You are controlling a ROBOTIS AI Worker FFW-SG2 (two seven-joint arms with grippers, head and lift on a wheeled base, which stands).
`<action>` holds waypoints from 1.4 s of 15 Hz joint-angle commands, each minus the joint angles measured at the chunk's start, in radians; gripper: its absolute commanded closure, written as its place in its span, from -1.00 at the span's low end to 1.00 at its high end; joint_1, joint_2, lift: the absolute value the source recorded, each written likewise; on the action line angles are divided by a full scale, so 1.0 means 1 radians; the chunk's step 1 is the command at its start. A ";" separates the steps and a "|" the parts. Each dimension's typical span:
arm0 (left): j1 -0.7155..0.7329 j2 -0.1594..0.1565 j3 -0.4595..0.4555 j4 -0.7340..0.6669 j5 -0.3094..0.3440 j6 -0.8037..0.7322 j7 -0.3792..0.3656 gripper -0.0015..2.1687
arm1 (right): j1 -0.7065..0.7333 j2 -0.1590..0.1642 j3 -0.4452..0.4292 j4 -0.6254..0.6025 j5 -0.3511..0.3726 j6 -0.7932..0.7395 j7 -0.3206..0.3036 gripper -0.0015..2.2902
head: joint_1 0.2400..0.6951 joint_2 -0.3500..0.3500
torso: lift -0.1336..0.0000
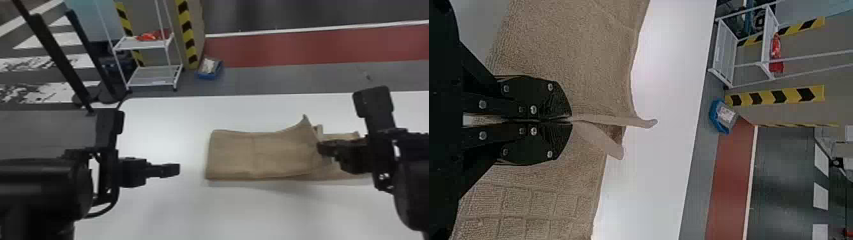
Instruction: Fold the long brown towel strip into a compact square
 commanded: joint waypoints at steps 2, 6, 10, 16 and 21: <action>0.003 -0.001 0.002 0.004 0.001 0.001 -0.001 -0.92 | -0.006 0.001 -0.037 0.032 -0.006 -0.032 -0.003 -0.04 | 1.00 0.42 | -0.91; -0.006 0.009 0.017 -0.002 0.013 0.001 -0.009 -0.92 | -0.018 0.001 -0.066 -0.047 -0.041 0.005 0.004 -0.04 | 1.00 0.37 | -0.91; -0.011 0.019 0.026 -0.005 0.030 0.001 -0.009 -0.92 | 0.012 0.001 -0.161 -0.106 -0.089 0.041 0.007 -0.04 | 1.00 0.34 | -0.91; -0.009 0.018 0.022 -0.003 0.027 0.001 -0.007 -0.92 | -0.009 0.001 -0.195 -0.014 -0.084 0.020 0.003 -0.04 | 1.00 0.23 | -0.91; -0.012 0.016 0.023 0.000 0.027 0.001 -0.004 -0.92 | -0.012 0.001 -0.311 -0.117 -0.147 0.103 0.010 -0.04 | 1.00 0.16 | -0.91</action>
